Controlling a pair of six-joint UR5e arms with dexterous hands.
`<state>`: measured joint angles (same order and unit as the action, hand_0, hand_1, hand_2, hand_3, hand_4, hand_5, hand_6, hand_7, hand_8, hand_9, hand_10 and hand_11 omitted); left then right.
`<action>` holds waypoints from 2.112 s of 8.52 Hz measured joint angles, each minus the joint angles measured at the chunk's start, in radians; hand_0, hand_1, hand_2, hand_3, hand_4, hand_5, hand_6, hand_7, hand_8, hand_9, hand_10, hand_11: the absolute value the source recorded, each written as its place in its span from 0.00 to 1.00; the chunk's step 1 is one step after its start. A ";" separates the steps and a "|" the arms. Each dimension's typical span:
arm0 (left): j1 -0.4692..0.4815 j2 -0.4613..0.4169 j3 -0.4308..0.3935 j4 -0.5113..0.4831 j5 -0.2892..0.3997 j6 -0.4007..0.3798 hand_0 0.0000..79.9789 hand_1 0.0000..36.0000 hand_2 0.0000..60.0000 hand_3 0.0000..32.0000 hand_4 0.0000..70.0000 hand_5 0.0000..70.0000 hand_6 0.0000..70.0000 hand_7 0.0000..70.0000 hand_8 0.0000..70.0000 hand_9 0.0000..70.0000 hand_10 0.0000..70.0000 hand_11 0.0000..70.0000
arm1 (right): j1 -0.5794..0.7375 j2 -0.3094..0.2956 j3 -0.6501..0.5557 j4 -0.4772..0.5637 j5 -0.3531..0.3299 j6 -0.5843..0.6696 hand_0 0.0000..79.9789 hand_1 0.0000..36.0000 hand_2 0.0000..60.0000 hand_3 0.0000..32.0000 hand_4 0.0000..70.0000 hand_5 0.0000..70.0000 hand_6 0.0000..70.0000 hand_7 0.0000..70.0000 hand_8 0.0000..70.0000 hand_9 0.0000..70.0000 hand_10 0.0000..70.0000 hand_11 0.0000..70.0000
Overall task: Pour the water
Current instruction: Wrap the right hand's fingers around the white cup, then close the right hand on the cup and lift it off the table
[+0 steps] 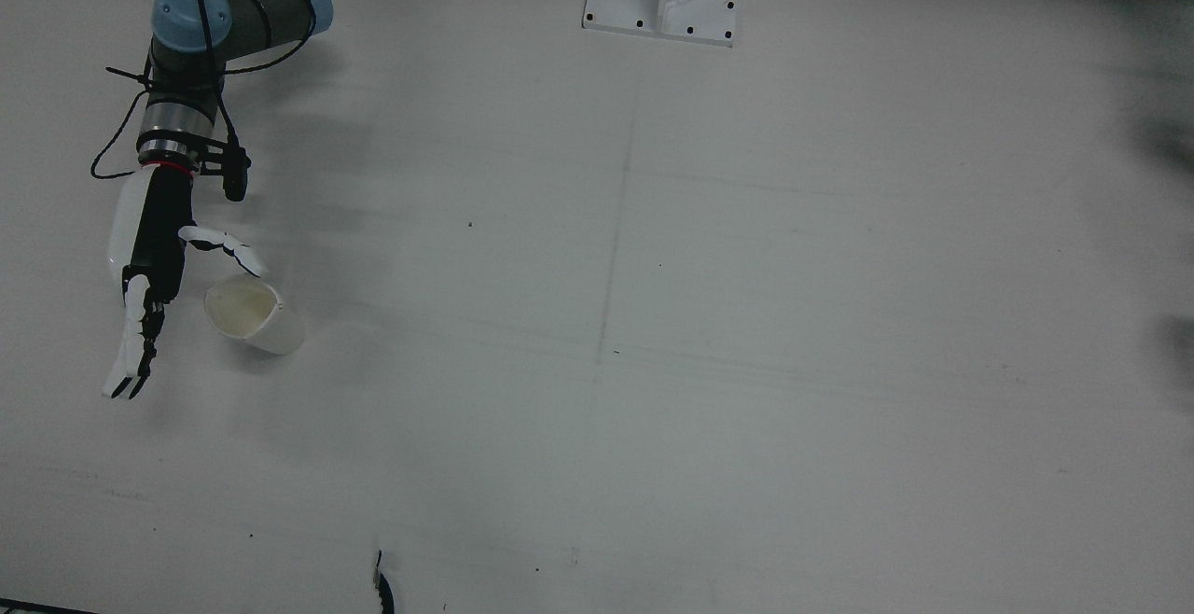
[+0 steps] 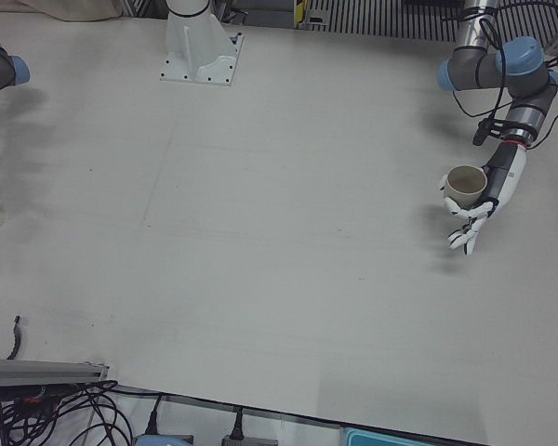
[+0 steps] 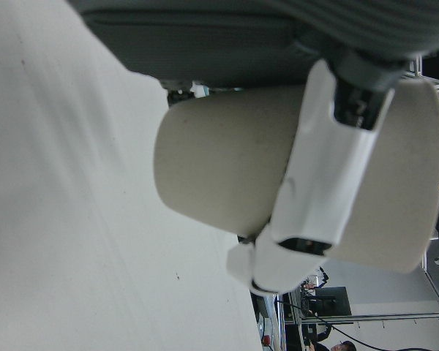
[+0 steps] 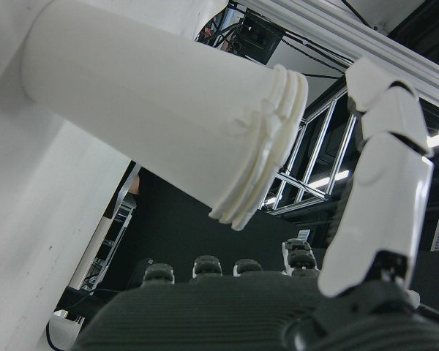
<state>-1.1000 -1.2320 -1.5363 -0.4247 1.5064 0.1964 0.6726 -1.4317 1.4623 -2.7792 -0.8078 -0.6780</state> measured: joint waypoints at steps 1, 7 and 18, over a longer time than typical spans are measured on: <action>0.001 0.000 0.000 0.000 0.000 0.000 1.00 1.00 1.00 0.00 0.96 1.00 0.15 0.20 0.05 0.02 0.15 0.27 | -0.008 0.001 -0.014 0.007 0.001 -0.006 0.61 0.59 0.36 0.27 0.00 0.08 0.00 0.00 0.04 0.02 0.00 0.00; 0.000 0.004 -0.001 0.000 0.000 0.000 1.00 1.00 1.00 0.00 0.96 1.00 0.15 0.20 0.04 0.02 0.15 0.27 | -0.028 0.037 -0.066 0.017 -0.001 -0.005 0.62 0.63 0.41 0.30 0.00 0.10 0.10 0.00 0.02 0.00 0.00 0.00; -0.003 0.027 -0.005 -0.012 0.000 -0.002 1.00 1.00 1.00 0.00 0.97 1.00 0.14 0.20 0.04 0.02 0.15 0.28 | -0.062 0.057 -0.125 0.008 -0.052 0.225 0.70 0.71 0.54 0.01 0.24 0.17 0.50 0.44 0.16 0.13 0.00 0.00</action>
<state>-1.1029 -1.2053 -1.5408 -0.4365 1.5063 0.1948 0.6102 -1.3752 1.3377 -2.7714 -0.8600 -0.4527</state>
